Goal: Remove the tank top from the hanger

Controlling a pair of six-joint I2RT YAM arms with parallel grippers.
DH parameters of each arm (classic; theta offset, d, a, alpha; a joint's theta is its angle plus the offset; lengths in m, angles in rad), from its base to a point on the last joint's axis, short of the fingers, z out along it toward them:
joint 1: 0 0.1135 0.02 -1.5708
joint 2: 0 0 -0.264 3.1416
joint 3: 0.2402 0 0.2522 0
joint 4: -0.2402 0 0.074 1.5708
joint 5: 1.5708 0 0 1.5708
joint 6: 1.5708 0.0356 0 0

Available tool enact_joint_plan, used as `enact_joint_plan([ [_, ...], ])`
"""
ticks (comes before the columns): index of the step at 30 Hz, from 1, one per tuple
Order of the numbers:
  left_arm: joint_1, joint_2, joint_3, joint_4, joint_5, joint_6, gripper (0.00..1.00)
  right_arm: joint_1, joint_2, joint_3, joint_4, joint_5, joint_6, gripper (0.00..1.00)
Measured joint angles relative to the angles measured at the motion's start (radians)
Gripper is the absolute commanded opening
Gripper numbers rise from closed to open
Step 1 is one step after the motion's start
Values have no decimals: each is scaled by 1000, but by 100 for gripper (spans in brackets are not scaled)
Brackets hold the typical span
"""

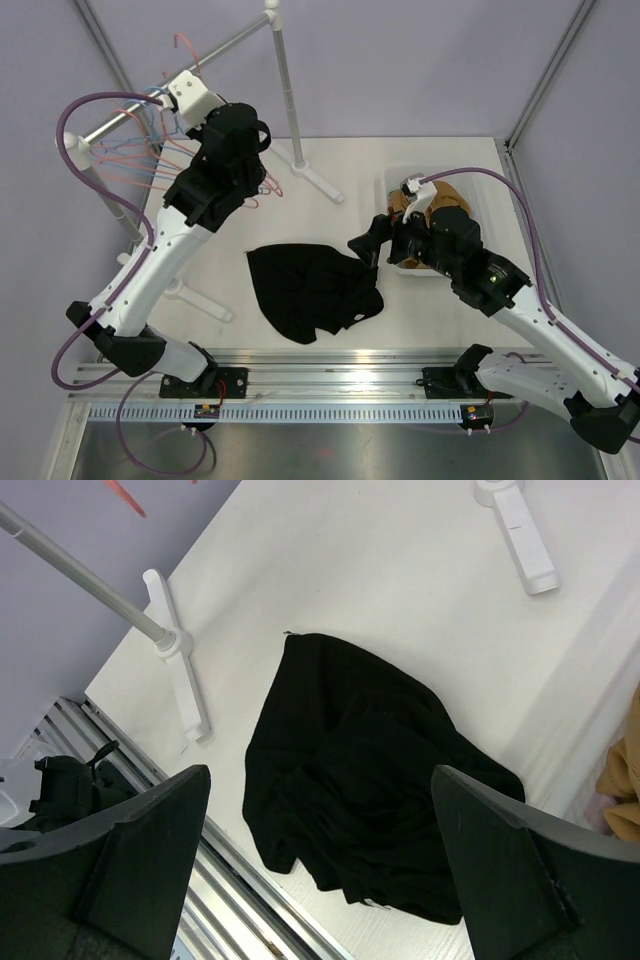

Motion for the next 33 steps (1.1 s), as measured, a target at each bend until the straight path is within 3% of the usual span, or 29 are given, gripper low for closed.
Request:
enact_joint_plan([
  [10,225,63,90,-140,101,-119,0,0,-35,2,-36,4,-3,100],
  [23,282,38,-103,-169,213,-280,1,0,-28,1,-35,1,-14,99],
  [28,283,8,-113,-162,257,-299,42,0,3,-1,-33,4,-31,100],
  [29,283,-10,-126,-158,274,-299,60,0,19,-2,-33,5,-35,99],
  [33,283,-94,-145,-150,339,-294,80,0,126,-2,-23,-1,-50,99],
])
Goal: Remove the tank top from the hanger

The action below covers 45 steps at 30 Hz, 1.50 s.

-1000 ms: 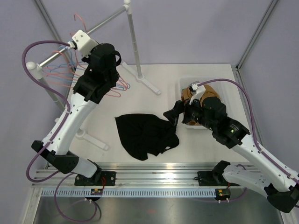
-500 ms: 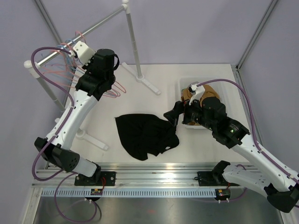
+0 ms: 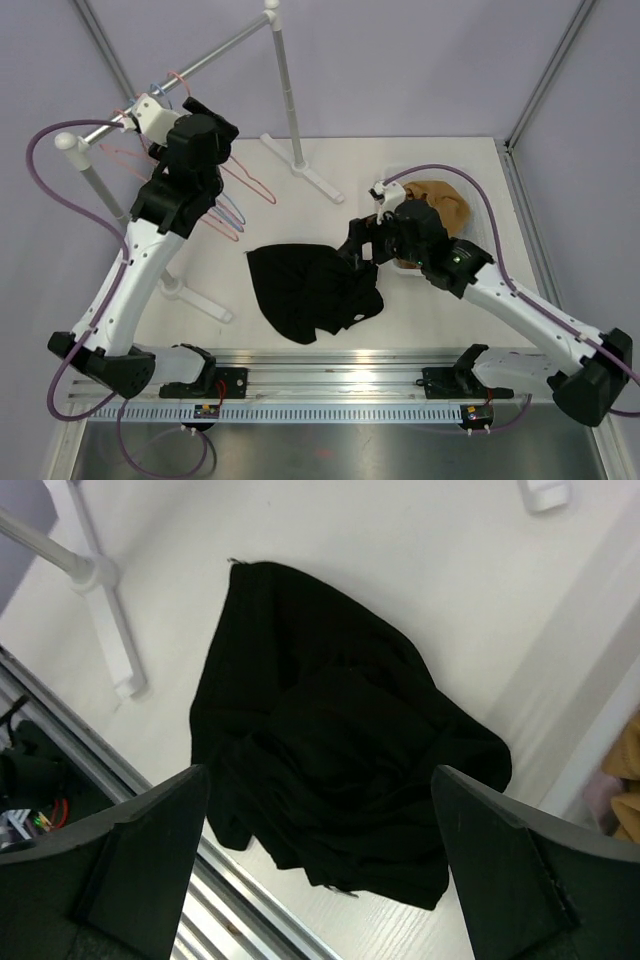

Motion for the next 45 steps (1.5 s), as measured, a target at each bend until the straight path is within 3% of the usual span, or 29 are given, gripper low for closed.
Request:
enact_joint_plan([
  [7,0,-216,-64,37,185,28,99,36,280,1,35,-37,-27,99],
  [13,1,-397,-171,58,454,85,99,132,473,6,95,-16,-45,99],
  [18,1,-507,-264,39,645,145,99,208,623,40,128,92,-56,99],
  [21,1,-595,-329,-14,693,175,99,227,702,67,136,134,-56,85],
  [22,1,-632,-349,-31,695,184,99,229,719,72,140,140,-56,66],
  [25,1,-743,-373,-109,688,216,99,234,768,91,145,178,-56,41],
  [26,1,-782,-373,-134,684,228,99,236,772,100,148,184,-56,23],
  [29,1,-893,-386,-173,671,280,99,246,769,102,162,204,-60,0],
  [37,1,-1176,-668,-167,709,427,99,251,546,138,46,316,-72,0],
  [45,1,-1318,-874,-100,803,472,99,215,391,490,-164,555,-130,0],
])
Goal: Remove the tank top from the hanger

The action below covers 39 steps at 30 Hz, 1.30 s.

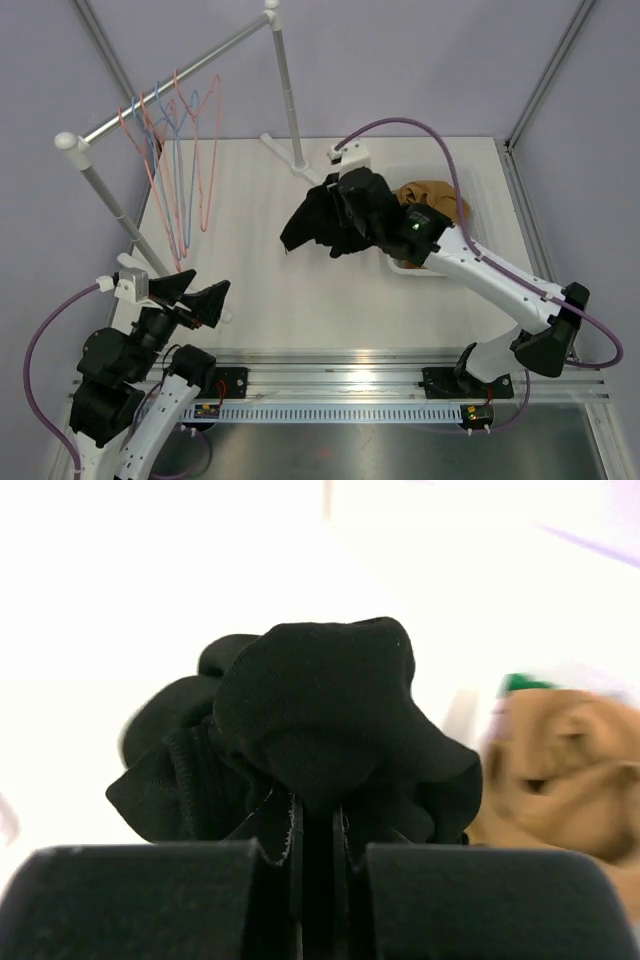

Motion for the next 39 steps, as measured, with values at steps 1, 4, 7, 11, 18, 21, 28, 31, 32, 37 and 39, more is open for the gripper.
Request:
enact_joint_plan([
  [1,0,0,-3,2,0,2,99,-17,-8,32,-25,17,-3,0],
  [4,0,0,-3,18,2,7,99,-103,-30,127,-108,54,-8,0],
  [7,0,0,-3,24,2,10,99,-217,-56,169,-168,66,-9,0],
  [11,0,0,-3,27,2,10,99,-428,-80,171,-217,-29,0,0],
  [18,0,0,-3,28,2,10,99,-712,35,53,-159,-299,59,0],
  [21,0,0,-3,28,2,10,99,-735,179,-9,-119,-354,90,3],
  [28,0,0,-3,27,-1,10,99,-740,439,-73,3,-439,153,4],
  [31,0,-1,-3,27,-2,10,99,-763,401,-126,58,-485,186,6],
  [32,0,-1,-3,27,-2,10,99,-772,391,-140,73,-503,196,11],
  [37,0,-1,-3,26,-10,10,99,-802,351,-149,72,-574,232,50],
  [39,0,-1,-3,25,-19,9,99,-804,326,-144,53,-588,234,63],
])
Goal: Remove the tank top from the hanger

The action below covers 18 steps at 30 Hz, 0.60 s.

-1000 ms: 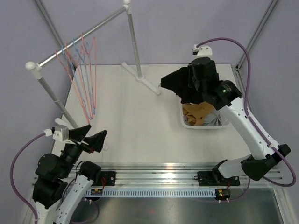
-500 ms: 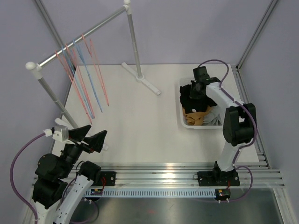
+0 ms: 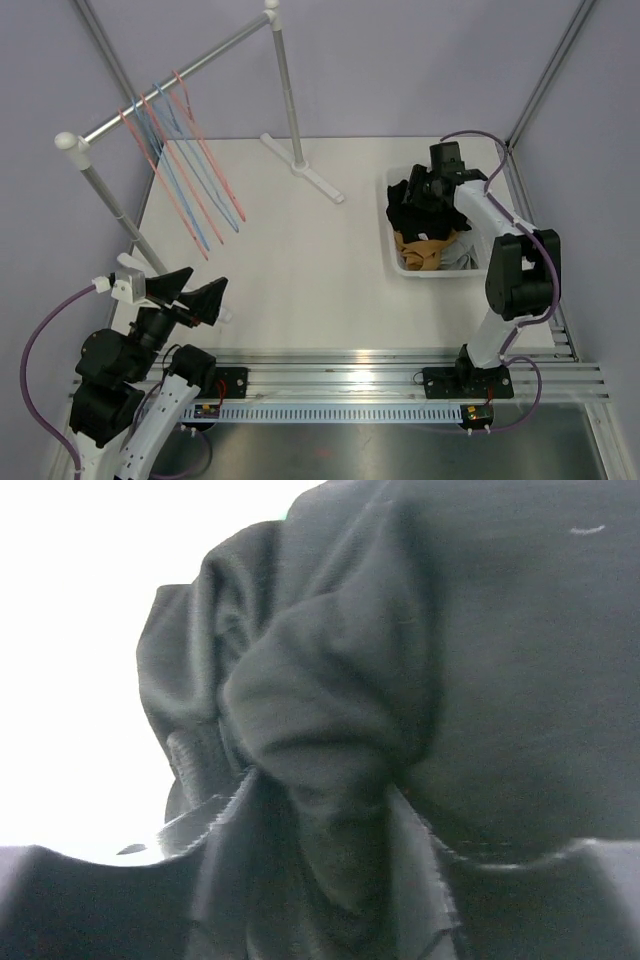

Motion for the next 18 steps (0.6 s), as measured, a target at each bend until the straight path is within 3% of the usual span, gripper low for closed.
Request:
enact_joint_plan([
  [3,0,0,3,-6,-18,0,99,-1,-34,46,-73,4,-6,75],
  [7,0,22,40,-44,-47,0,99,-7,-64,143,-165,35,-23,98],
  [13,0,148,199,-167,-108,1,99,-13,-188,189,-252,65,-49,99],
  [18,0,251,364,-311,-234,1,99,-6,-400,137,-269,54,-69,99],
])
